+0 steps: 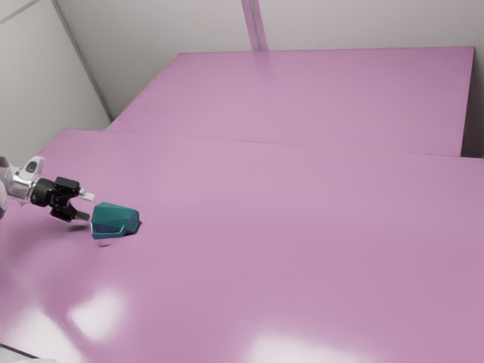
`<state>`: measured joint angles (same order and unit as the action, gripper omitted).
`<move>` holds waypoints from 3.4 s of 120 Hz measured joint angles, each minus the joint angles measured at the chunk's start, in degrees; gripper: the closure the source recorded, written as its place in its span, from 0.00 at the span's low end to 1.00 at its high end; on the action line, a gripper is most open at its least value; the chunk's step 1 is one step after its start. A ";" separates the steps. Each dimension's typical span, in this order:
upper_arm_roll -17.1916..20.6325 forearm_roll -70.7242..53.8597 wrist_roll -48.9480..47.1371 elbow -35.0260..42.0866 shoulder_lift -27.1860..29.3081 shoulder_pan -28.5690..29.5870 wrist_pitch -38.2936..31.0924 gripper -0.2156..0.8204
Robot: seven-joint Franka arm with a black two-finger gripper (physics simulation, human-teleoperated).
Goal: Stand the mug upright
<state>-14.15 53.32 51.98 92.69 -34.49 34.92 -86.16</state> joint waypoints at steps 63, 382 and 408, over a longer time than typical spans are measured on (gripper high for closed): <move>2.22 3.36 5.56 3.03 0.08 -0.28 2.34 0.21; 19.28 -60.59 -28.06 4.55 14.55 -10.32 -42.10 0.37; 23.30 -60.56 -30.25 -7.92 21.33 -13.53 -28.42 0.27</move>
<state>9.15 -7.24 21.73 84.77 -13.16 21.40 -114.58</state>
